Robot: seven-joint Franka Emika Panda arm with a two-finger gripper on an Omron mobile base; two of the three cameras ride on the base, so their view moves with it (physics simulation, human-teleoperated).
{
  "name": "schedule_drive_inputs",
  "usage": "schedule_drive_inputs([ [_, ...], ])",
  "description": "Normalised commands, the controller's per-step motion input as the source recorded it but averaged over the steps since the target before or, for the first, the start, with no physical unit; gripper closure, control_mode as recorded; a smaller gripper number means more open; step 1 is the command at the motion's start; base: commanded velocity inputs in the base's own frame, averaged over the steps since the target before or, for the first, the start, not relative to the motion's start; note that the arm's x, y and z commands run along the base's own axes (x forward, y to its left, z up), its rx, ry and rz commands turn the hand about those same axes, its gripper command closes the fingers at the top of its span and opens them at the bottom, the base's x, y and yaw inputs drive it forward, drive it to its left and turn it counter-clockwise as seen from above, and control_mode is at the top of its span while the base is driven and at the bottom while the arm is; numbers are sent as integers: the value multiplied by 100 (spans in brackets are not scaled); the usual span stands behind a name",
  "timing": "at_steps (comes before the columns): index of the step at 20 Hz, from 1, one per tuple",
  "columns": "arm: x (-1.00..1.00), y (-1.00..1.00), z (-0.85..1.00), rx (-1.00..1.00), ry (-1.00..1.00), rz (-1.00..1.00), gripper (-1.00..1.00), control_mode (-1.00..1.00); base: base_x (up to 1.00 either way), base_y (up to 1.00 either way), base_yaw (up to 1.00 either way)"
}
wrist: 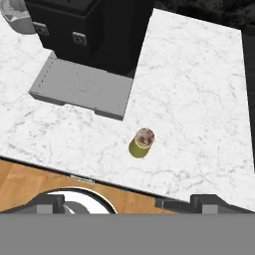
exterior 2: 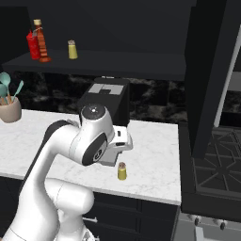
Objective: Put the shaker and condiment bottle from the counter next to their counterparts in the cabinet.
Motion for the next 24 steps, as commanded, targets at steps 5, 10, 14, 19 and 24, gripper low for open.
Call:
schedule_drive_inputs([
  [5,12,-13,-15,-2,3,0,-100,-100,0,0,0],
  [10,14,-1,-19,-3,0,0,-100,-100,0,0,0],
  [14,25,1,-37,-7,-1,0,-100,-100,0,0,0],
  [19,21,0,-33,-4,-1,0,-100,-100,0,0,0],
  [24,18,0,-30,-1,0,0,-100,-100,0,0,0],
])
